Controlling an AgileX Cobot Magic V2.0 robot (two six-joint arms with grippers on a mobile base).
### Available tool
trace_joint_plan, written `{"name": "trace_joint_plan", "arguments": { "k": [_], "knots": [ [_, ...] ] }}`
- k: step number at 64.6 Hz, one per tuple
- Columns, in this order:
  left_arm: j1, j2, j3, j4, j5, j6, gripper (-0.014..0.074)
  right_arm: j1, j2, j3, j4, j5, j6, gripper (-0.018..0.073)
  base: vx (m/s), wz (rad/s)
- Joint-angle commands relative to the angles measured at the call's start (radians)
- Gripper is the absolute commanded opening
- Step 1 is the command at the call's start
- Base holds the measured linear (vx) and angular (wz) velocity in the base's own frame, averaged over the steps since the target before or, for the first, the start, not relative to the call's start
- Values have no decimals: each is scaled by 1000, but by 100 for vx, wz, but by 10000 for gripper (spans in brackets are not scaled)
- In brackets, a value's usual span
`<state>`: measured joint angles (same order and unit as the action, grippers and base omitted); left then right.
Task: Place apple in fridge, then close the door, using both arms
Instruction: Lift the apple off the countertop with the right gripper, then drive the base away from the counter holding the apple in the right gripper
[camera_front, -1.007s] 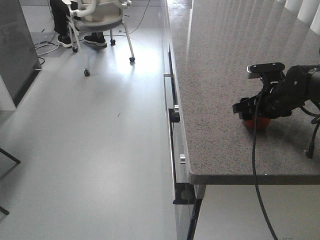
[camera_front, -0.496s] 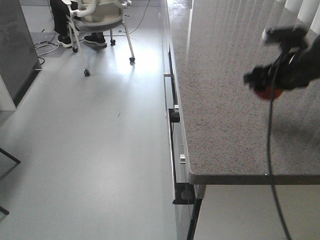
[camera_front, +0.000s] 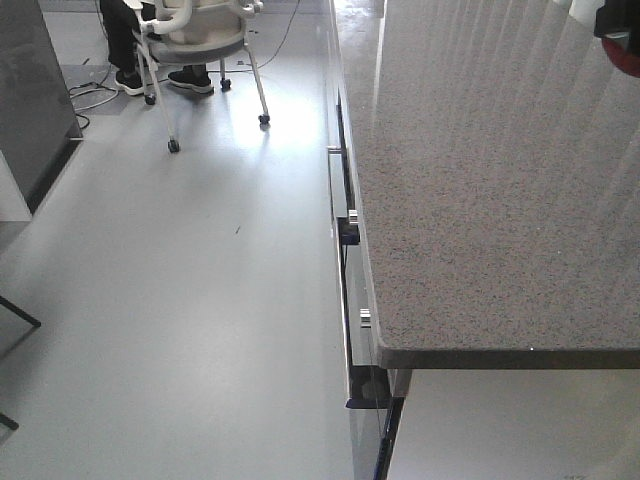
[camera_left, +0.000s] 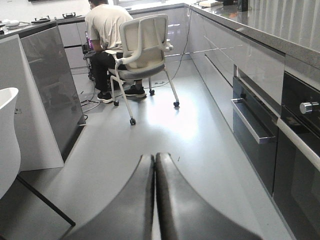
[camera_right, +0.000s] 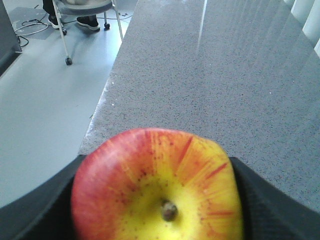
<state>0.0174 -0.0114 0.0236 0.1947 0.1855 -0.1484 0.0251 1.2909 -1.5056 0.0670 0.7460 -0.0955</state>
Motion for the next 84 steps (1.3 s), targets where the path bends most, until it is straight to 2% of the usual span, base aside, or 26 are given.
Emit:
{"name": "trace_joint_plan", "arguments": {
  "k": [1,14,84],
  "knots": [
    [-7,-15,-17,-9,-69,-4,-6,-4,-40,-30,2,-50,-7,149,0,0],
    [-7,-15,-17,-9,-69,-4,-6,-4,-42,-30,2,4,-7,149,0,0],
    [-7,-15,-17,-9,-69,-4,-6,-4,-42,-30,1,3,-7,149,0,0]
  ]
}}
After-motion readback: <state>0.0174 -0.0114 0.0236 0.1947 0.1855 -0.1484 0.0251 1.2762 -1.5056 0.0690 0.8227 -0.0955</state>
